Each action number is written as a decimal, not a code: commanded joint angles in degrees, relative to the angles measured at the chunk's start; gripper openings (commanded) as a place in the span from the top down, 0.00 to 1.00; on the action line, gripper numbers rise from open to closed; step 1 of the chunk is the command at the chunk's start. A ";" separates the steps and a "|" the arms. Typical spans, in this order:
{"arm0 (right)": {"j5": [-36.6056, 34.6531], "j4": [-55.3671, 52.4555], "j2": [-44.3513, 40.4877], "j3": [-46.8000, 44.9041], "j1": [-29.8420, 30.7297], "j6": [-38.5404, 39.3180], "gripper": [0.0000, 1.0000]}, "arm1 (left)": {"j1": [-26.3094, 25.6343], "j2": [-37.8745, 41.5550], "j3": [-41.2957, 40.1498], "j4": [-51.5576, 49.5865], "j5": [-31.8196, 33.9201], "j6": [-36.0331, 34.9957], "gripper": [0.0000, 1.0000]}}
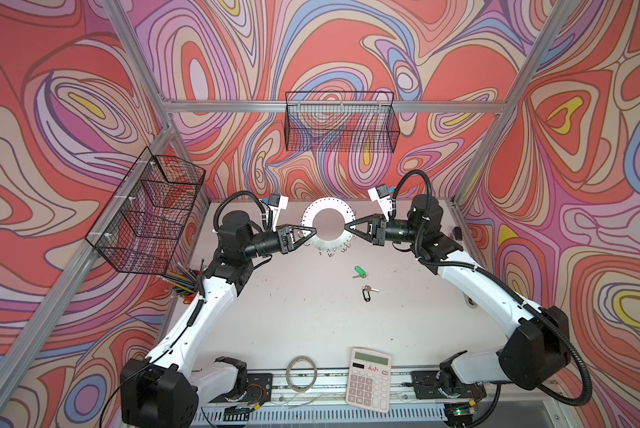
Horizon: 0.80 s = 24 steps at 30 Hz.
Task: Attach keys to a key ring
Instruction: Pass the keyring.
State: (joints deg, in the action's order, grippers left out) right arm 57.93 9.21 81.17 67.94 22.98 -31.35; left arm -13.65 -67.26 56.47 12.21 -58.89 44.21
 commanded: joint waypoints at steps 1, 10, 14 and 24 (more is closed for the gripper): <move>0.77 4.04 0.09 -1.48 0.48 -1.86 1.00 | -0.32 0.38 1.32 3.31 -1.48 0.62 1.00; 4.43 11.52 0.22 -2.94 0.48 -6.42 1.00 | -0.32 0.73 2.13 2.30 -1.51 0.35 1.00; 5.59 12.03 -0.05 -2.99 0.46 -6.42 1.00 | -0.32 0.48 3.15 1.73 -2.31 0.29 0.81; 7.20 14.34 -0.33 -3.17 0.43 -7.87 1.00 | -0.15 1.06 4.84 -1.31 -2.95 -1.48 0.64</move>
State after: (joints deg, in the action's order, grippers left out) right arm 64.12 20.78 81.19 65.23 23.31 -38.35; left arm -13.63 -67.16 59.88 11.60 -60.47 43.51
